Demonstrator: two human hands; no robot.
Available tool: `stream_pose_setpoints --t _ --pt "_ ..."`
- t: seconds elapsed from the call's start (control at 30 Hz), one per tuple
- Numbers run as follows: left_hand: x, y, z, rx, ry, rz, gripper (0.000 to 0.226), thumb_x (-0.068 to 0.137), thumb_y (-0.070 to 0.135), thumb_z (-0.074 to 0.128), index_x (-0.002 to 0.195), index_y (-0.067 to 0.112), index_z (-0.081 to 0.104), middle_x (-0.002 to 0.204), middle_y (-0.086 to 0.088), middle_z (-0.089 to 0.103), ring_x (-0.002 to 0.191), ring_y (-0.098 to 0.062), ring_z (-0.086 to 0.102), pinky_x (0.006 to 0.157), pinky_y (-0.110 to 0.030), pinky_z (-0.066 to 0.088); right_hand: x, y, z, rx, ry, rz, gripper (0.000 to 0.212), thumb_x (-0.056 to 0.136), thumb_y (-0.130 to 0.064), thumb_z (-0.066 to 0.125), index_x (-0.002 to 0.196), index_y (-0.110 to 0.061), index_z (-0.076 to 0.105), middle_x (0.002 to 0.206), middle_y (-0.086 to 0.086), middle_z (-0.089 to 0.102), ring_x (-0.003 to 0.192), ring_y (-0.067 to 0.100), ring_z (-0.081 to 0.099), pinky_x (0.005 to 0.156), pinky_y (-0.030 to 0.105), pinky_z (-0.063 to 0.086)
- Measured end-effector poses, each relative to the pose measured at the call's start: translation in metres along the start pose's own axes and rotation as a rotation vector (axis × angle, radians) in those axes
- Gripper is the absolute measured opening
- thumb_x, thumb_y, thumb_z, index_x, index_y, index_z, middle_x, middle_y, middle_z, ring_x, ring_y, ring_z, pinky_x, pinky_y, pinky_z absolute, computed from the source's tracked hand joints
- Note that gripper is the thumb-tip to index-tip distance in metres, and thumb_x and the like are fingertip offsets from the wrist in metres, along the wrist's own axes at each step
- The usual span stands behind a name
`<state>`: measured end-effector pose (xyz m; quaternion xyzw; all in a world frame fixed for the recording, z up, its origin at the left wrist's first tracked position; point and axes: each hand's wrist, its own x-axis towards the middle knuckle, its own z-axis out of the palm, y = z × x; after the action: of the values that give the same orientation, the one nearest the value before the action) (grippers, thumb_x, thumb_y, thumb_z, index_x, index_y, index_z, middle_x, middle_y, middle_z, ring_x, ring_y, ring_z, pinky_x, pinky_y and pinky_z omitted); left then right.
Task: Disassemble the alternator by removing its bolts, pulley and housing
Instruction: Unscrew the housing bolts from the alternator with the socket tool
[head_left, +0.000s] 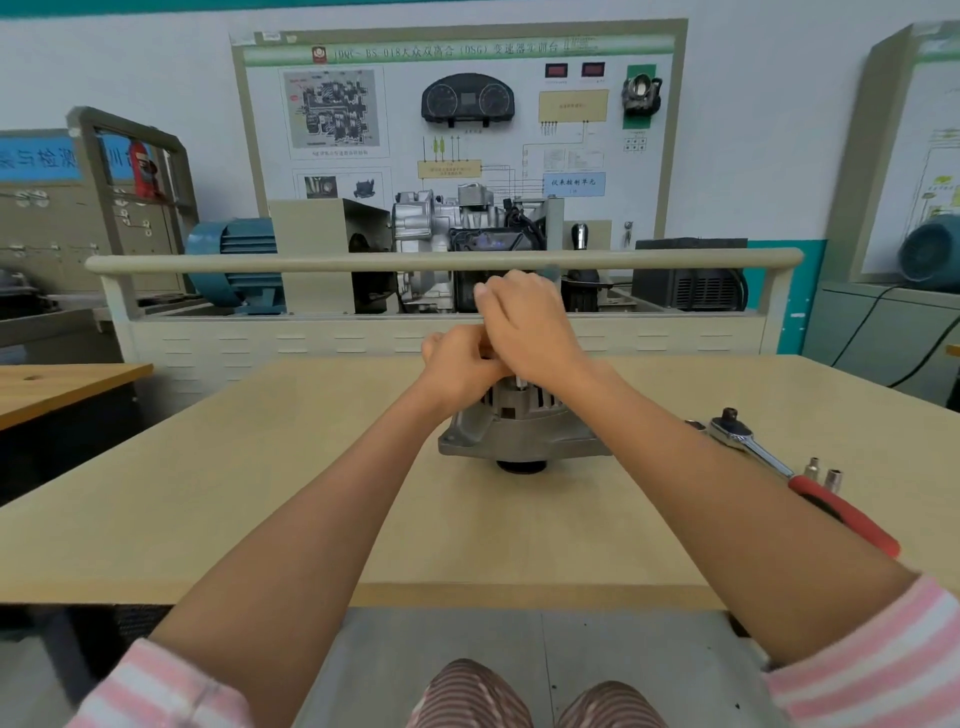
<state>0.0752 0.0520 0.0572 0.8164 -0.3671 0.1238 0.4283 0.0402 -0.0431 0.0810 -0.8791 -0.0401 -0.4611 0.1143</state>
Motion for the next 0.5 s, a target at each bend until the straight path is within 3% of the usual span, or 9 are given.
stream_pose_setpoints --t 0.1,0.17,0.33,0.43,0.5 --pt "0.001 0.007 0.004 0.163 0.064 -0.012 0.034 0.090 0.009 0.043 0.061 0.025 0.041 0.061 0.007 0.046 0.071 -0.013 0.040 0.082 -0.031 0.020 -0.008 -0.006 0.002 -0.465 0.013 0.048 0.045 0.098 -0.044 0.031 0.099 -0.006 0.056 0.097 0.013 0.056 0.095 0.030 0.050 0.089 0.039 0.030" --pt "0.002 0.007 0.006 0.199 0.076 -0.021 0.035 0.092 0.007 0.037 0.060 0.023 0.039 0.062 0.006 0.044 0.076 -0.016 0.040 0.080 -0.031 0.018 -0.010 -0.009 0.003 -0.503 0.038 0.116 0.054 0.096 -0.052 0.028 0.102 -0.005 0.054 0.105 0.015 0.055 0.098 0.030 0.048 0.088 0.040 0.031" --pt "0.001 0.004 0.005 0.192 0.050 0.036 0.021 0.093 0.009 0.038 0.082 0.020 0.051 0.074 0.002 0.053 0.075 -0.011 0.042 0.075 -0.032 0.018 -0.005 -0.011 0.006 -0.240 0.033 0.098 0.050 0.096 -0.050 0.037 0.096 -0.005 0.057 0.102 0.012 0.055 0.100 0.027 0.046 0.091 0.037 0.029" --pt "0.000 0.002 0.005 0.107 0.030 0.054 0.012 0.090 0.012 0.048 0.085 0.016 0.058 0.073 0.001 0.059 0.072 -0.006 0.044 0.077 -0.033 0.021 -0.001 -0.009 0.006 -0.040 0.036 0.108 0.041 0.096 -0.043 0.041 0.074 -0.010 0.052 0.085 0.005 0.052 0.092 0.023 0.045 0.090 0.035 0.029" --pt "-0.002 0.000 0.003 -0.014 0.005 0.046 0.012 0.088 0.015 0.058 0.076 0.017 0.059 0.069 0.004 0.059 0.072 -0.003 0.046 0.085 -0.035 0.026 0.002 -0.006 0.003 0.165 0.029 0.155 0.043 0.098 -0.035 0.042 0.062 -0.011 0.046 0.071 -0.001 0.047 0.083 0.020 0.045 0.088 0.036 0.033"
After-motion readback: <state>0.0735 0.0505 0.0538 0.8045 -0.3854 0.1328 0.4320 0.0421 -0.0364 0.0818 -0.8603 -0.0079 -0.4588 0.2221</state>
